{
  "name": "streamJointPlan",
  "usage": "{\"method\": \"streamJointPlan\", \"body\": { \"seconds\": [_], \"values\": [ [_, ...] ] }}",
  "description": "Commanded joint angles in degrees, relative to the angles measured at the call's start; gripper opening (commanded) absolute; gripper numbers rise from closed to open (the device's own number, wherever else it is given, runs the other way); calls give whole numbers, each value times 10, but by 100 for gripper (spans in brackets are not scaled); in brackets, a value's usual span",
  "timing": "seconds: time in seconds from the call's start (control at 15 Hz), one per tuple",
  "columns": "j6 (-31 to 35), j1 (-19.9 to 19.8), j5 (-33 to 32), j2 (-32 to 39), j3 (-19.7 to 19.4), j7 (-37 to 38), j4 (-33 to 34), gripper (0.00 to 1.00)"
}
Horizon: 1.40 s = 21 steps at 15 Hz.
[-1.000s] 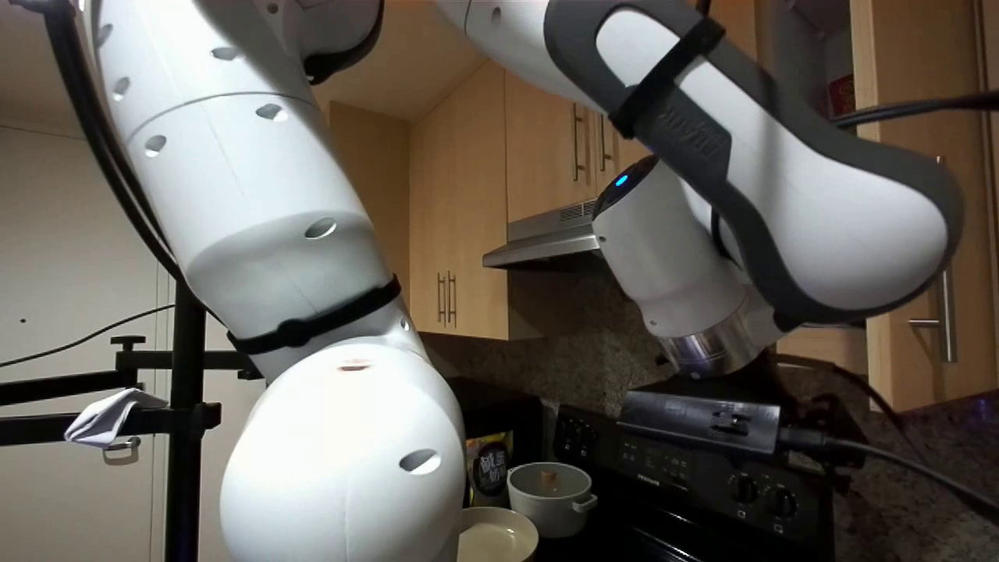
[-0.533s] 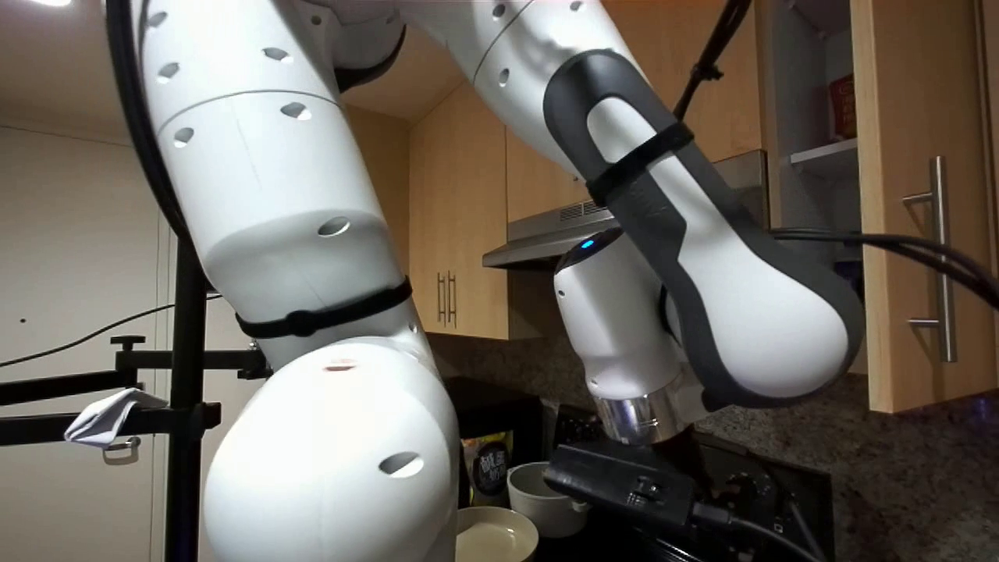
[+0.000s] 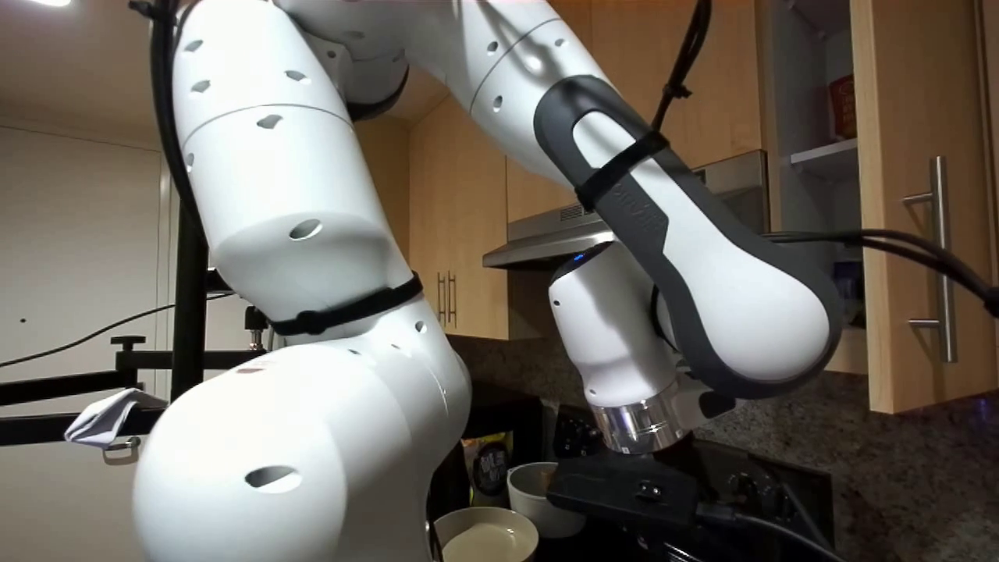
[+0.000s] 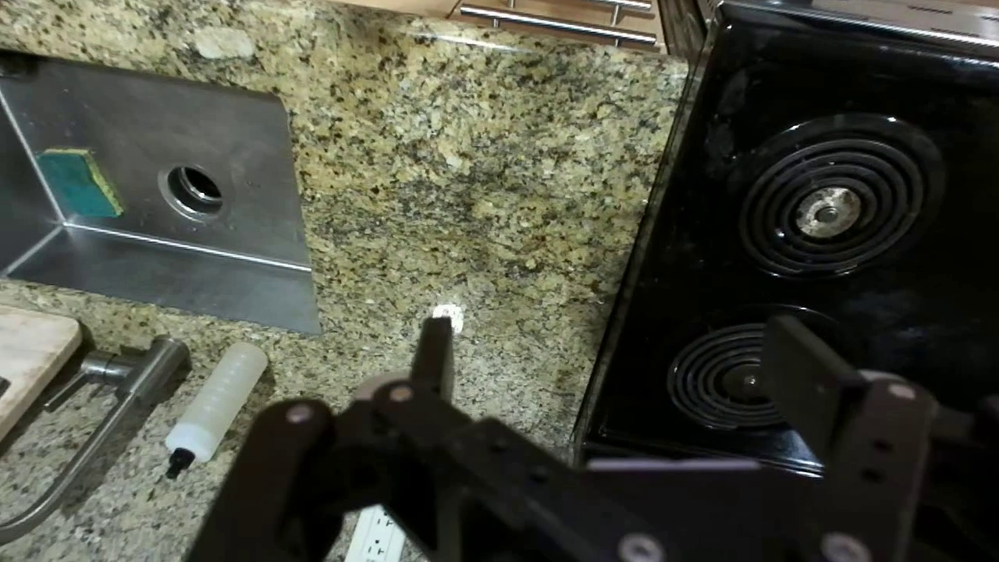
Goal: Open and close the upper right cupboard
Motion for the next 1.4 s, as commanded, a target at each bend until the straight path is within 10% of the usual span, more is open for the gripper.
{"method": "streamJointPlan", "body": {
  "seconds": [0.0,0.53,1.33],
  "values": [
    [1,-16,0,-37,35,34,1,100],
    [1,162,1,-199,-121,67,-16,100],
    [0,163,1,-307,-175,93,7,100]
  ]
}}
